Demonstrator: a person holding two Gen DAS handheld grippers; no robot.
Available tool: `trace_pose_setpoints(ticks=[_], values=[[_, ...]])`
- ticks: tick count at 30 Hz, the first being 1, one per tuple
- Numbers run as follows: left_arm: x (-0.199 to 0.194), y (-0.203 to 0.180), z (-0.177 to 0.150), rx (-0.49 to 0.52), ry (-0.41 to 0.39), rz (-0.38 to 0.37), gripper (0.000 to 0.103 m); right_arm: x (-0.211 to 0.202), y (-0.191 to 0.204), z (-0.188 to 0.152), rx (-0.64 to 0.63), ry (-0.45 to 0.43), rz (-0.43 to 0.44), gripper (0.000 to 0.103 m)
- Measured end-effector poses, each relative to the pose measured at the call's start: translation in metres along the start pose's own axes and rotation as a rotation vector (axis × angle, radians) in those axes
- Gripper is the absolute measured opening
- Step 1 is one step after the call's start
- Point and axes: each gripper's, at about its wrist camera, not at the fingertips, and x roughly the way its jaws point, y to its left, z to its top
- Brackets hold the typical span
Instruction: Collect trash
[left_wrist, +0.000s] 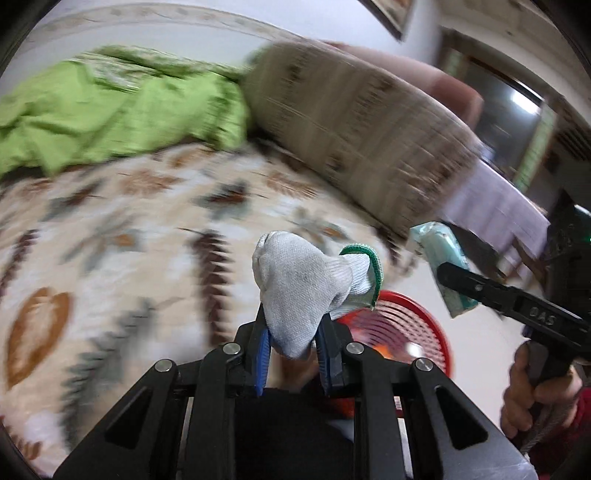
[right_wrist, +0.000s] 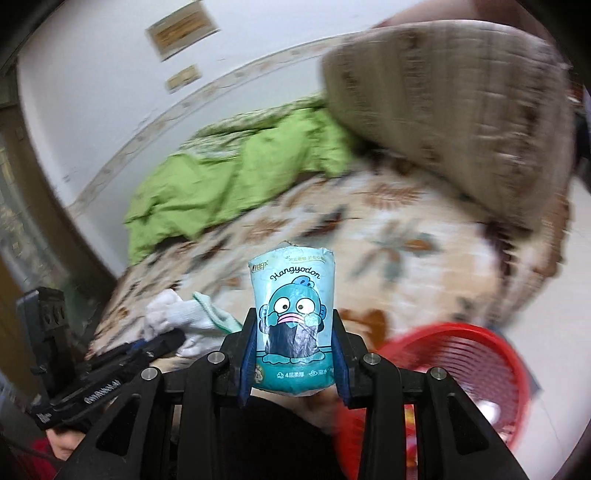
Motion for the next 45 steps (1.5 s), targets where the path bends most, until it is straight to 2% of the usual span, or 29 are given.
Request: trace_pose_setpoints(ticks=[2,4,9,10,11,12,16,19,22,24,26,30,33,37,39,41,45], values=[[0.019,-0.020,0.000,0.016,0.056,-0.065,0.019,-0.013,-0.022,-0.005,0.040,0.003,-0.047,0.037],[0.033,-0.036,-0.001,0.034,0.091,-0.099,0.019,-0.023,-0.041,-0.012,0.082,0.008,-0.087,0.037],[0.070,-0.065,-0.009,0.075,0.183,-0.145,0.020,-0.026,-0.068,-0.024,0.149,0.035,-0.142,0.044],[0.078,-0.070,-0.011,0.087,0.205,-0.142,0.023,-0.022,-0.072,-0.025,0.157,0.048,-0.153,0.047],[0.082,-0.073,-0.013,0.095,0.223,-0.137,0.031,-0.019,-0.077,-0.027,0.164,0.065,-0.161,0.056],[0.085,-0.075,-0.015,0.099,0.232,-0.135,0.039,-0.017,-0.081,-0.028,0.174,0.075,-0.171,0.057],[0.076,-0.072,-0.018,0.105,0.216,-0.140,0.045,-0.014,-0.089,-0.031,0.196,0.092,-0.212,0.057],[0.067,-0.066,-0.014,0.095,0.189,-0.126,0.049,-0.016,-0.085,-0.029,0.191,0.084,-0.202,0.058],[0.054,-0.058,-0.012,0.093,0.154,-0.100,0.057,-0.016,-0.075,-0.026,0.183,0.074,-0.198,0.059],[0.041,-0.051,-0.010,0.089,0.123,-0.081,0.063,-0.016,-0.062,-0.023,0.153,0.068,-0.223,0.061],[0.024,-0.040,-0.008,0.083,0.079,-0.041,0.071,-0.017,-0.049,-0.021,0.122,0.055,-0.258,0.068],[-0.011,-0.017,-0.008,0.072,0.000,0.054,0.084,-0.020,-0.012,-0.020,0.029,0.000,-0.437,0.084],[-0.035,-0.001,-0.014,0.065,-0.054,0.131,0.095,-0.021,0.013,-0.026,-0.001,-0.037,-0.499,0.090],[-0.059,0.017,-0.026,0.073,-0.096,0.265,0.099,-0.018,0.033,-0.038,0.006,-0.035,-0.557,0.097],[-0.066,0.025,-0.031,0.067,-0.112,0.325,0.101,-0.016,0.041,-0.046,0.009,-0.016,-0.575,0.097],[-0.070,0.032,-0.034,0.053,-0.119,0.367,0.102,-0.013,0.048,-0.048,-0.024,0.010,-0.603,0.097],[-0.072,0.039,-0.037,0.048,-0.123,0.412,0.102,-0.014,0.058,-0.051,-0.049,0.016,-0.603,0.097]])
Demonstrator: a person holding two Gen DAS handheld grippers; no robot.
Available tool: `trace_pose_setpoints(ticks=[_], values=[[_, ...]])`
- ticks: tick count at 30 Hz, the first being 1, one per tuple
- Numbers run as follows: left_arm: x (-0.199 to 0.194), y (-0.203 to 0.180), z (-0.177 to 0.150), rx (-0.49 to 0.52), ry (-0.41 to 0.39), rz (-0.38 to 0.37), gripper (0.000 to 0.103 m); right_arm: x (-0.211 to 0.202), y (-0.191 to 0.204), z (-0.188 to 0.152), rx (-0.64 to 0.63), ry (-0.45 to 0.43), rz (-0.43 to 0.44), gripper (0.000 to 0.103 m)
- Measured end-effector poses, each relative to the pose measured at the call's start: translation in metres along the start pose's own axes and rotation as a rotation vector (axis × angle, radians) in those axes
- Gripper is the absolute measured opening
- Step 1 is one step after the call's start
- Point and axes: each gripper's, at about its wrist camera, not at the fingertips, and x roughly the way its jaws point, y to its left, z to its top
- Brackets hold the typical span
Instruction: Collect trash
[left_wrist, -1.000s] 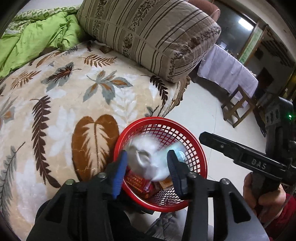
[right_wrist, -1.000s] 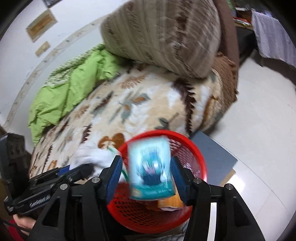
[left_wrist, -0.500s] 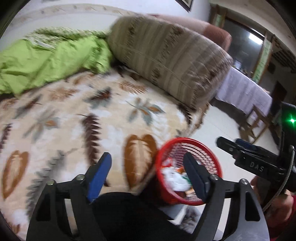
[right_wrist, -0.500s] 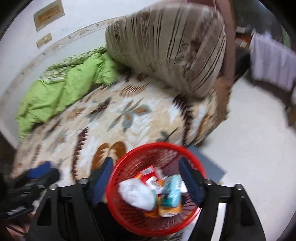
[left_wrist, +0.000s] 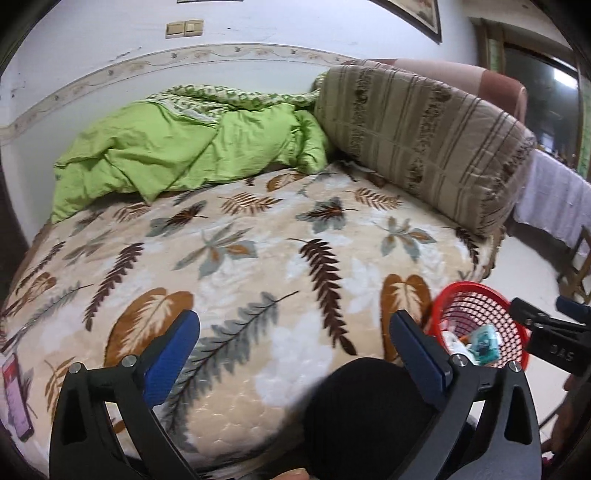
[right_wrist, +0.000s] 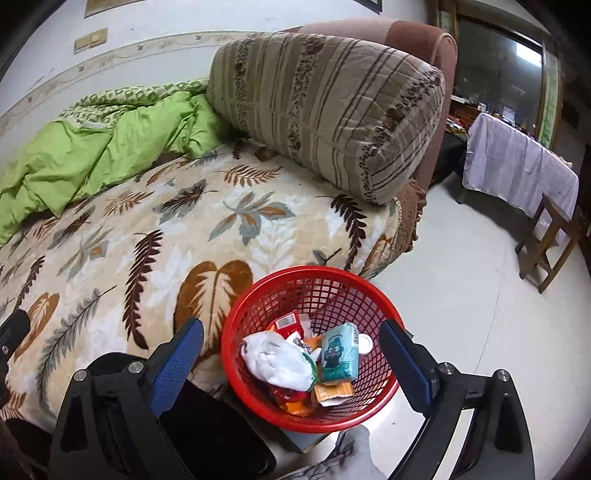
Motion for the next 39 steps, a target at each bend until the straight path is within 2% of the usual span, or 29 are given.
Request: trace_pose_setpoints(ticks=[20,32,39], values=[[0.000,-0.003,-0.003,0.036,-0.003,0.021,0.102,-0.001,0.007,-0.005,-0.024,0.021,0.012,0.097],[0.000,-0.006,-0.006,0.053,-0.009,0.068,0.102,0.000,0.011,-0.007,-0.038,0.031,0.018,0.097],[0.001,-0.004,-0.007,0.039,0.002,0.054,0.102,0.000,0.012,-0.007,-0.043,0.034,0.018,0.097]])
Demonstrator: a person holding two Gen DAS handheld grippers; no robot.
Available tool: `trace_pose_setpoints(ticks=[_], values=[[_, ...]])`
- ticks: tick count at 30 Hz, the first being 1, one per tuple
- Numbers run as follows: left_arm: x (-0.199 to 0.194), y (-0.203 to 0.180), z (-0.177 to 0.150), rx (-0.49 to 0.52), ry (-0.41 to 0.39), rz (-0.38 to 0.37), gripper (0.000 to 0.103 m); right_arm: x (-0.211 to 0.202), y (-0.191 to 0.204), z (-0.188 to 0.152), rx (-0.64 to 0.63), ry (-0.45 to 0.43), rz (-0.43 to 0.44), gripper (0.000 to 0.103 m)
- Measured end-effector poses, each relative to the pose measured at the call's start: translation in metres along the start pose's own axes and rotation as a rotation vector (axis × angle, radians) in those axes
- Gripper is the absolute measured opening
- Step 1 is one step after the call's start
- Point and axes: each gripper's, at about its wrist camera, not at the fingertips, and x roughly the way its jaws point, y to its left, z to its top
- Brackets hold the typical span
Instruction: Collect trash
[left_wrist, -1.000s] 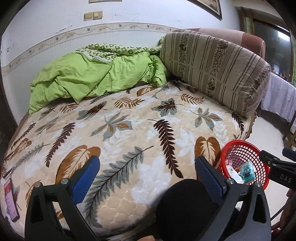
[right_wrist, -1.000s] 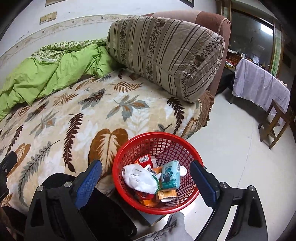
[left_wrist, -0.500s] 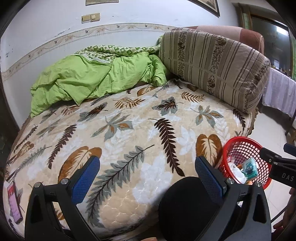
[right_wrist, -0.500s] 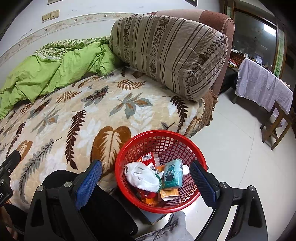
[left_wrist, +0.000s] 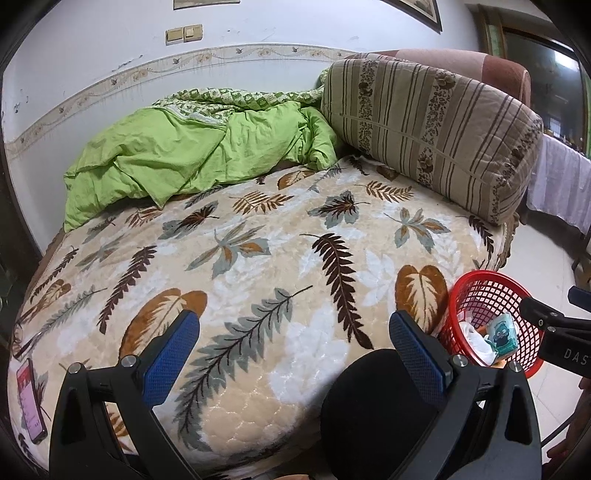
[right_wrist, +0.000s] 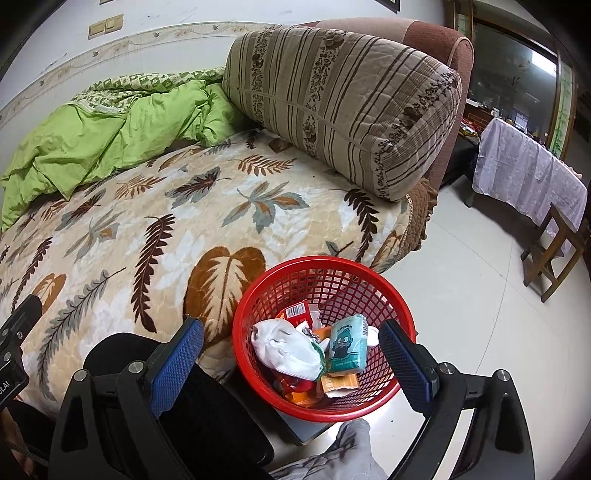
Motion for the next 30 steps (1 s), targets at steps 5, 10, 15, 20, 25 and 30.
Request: trace_pose_setpoints(ticks=[5,10,15,20,25,30], values=[[0.0000,0.0019,-0.0013,-0.009,-0.001,-0.005,0.102,0.0006,0.0004,-0.0004,-0.003,0.004,0.003,0.097],[0.0003,0.0010,-0.0008,-0.007,-0.001,-0.001,0.102,0.0020,0.0009,-0.0004,-0.010,0.008,0.006,0.097],[0.0002,0.0009,-0.0006,-0.008,-0.003,-0.001,0.102,0.0018,0.0013,-0.0009,-0.010,0.009,0.007,0.097],[-0.0001,0.0003,-0.0009,-0.008,-0.003,-0.002,0.102,0.0021,0.0014,-0.0010,-0.013,0.013,0.008,0.097],[-0.0001,0.0006,-0.0009,-0.008,-0.003,-0.001,0.102,0.0022,0.0020,-0.0009,-0.015,0.013,0.009,0.097],[-0.0003,0.0011,-0.0009,-0.007,-0.004,-0.002,0.102,0.0020,0.0021,-0.0012,-0.015,0.015,0.009,0.097]])
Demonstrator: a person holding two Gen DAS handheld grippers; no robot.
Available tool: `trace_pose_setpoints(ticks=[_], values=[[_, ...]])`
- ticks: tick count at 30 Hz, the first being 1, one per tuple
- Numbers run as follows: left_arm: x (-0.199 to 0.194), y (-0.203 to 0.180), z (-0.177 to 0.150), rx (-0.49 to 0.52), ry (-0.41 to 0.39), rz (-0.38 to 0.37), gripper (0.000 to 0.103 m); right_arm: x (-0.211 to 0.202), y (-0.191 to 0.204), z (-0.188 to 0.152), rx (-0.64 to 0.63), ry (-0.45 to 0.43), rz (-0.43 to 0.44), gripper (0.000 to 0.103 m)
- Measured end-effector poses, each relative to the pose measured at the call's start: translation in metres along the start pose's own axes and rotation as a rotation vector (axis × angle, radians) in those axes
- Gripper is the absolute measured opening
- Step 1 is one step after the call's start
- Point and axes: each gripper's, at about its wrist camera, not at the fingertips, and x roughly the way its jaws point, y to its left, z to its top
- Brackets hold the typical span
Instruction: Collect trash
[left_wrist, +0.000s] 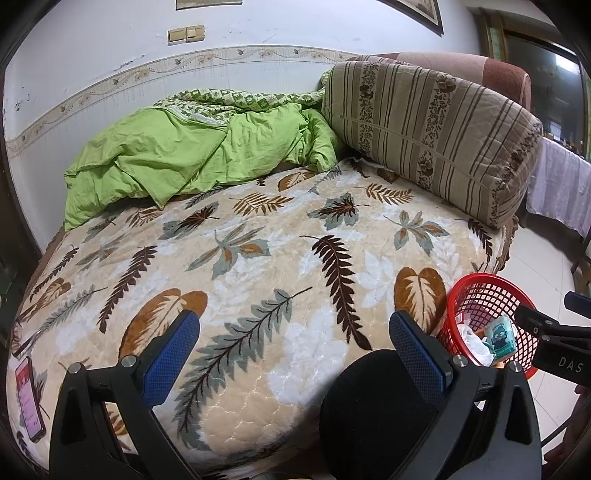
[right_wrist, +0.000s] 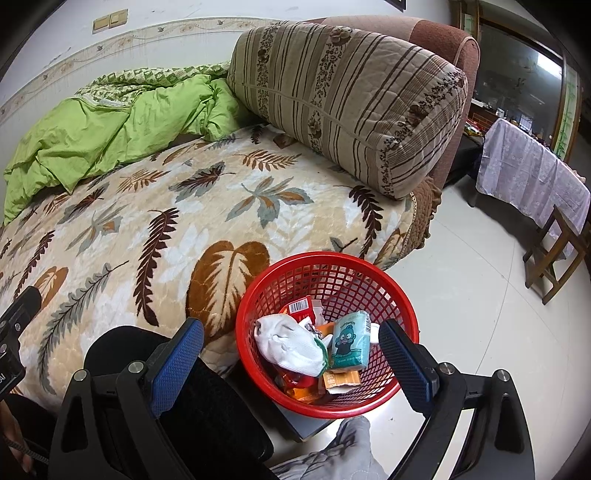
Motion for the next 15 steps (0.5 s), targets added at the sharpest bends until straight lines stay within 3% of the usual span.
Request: trace_pose_setpoints(ticks=[15], values=[[-0.0003,0.0002,-0.0002,-0.002,-0.001,0.001,0.102,0.0012,0.0006,-0.0022,-0.003,0.003,0.002,0.097]])
